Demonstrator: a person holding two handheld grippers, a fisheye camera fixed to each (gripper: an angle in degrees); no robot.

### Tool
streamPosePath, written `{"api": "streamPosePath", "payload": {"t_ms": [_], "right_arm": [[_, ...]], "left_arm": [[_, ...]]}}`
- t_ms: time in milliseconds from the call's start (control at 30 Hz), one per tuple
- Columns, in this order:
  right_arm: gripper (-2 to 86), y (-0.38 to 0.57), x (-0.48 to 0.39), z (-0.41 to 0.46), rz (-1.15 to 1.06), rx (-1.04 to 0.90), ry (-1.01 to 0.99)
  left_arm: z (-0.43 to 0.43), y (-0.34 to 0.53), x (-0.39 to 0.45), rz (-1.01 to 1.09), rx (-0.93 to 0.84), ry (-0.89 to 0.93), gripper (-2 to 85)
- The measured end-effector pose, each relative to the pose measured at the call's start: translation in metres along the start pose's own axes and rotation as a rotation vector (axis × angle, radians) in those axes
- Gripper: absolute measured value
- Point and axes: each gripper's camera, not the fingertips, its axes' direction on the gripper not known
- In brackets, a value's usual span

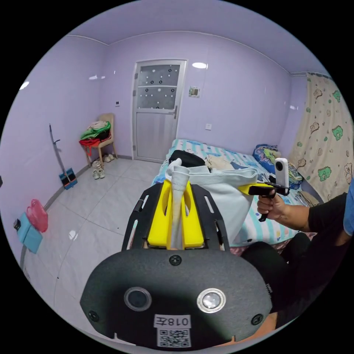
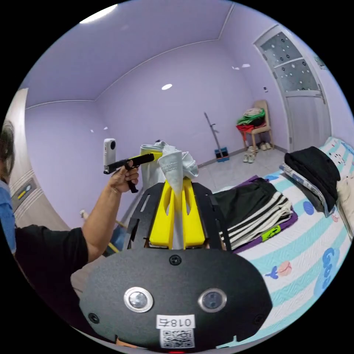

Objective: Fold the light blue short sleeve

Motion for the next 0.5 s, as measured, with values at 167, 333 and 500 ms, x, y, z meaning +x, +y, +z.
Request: {"api": "streamPosePath", "payload": {"t_ms": [167, 333, 500], "right_arm": [[2.3, 0.017, 0.092, 0.057, 0.103, 0.001, 0.228], [2.3, 0.034, 0.153, 0.071, 0.212, 0.017, 0.156], [2.6, 0.024, 0.185, 0.057, 0.183, 0.101, 0.143]], "left_arm": [[0.189, 0.000, -0.074, -0.029, -0.042, 0.093, 2.8], [0.284, 0.009, -0.065, 0.000, -0.070, 0.031, 2.9], [0.308, -0.023, -0.053, 0.091, -0.058, 0.034, 3.0]]}}
